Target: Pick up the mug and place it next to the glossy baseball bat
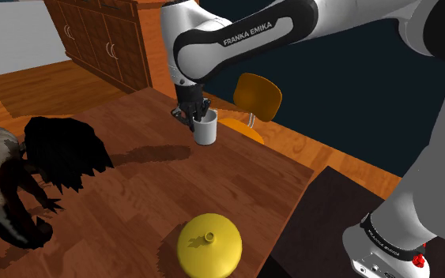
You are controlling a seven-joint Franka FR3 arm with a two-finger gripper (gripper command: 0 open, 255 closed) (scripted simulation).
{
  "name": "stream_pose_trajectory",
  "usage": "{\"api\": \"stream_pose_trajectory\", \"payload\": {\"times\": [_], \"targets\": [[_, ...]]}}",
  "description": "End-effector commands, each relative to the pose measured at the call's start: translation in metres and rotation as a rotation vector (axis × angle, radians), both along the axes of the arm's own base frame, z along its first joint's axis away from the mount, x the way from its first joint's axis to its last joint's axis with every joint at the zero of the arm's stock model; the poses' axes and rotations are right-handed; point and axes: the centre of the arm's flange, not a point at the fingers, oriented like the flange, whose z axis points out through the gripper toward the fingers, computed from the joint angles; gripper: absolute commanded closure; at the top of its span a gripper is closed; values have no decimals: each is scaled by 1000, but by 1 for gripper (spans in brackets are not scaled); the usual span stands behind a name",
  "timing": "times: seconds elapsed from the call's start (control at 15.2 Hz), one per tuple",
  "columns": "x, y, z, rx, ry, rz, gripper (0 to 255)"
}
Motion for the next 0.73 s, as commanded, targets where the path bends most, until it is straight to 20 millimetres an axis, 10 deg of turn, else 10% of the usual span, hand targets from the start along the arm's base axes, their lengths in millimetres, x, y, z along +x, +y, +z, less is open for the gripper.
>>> {"api": "stream_pose_trajectory", "payload": {"times": [0.0, 0.66], "targets": [[0, 0, 12, 0, 0, 0, 255], [0, 0, 65, 0, 0, 0, 255]]}}
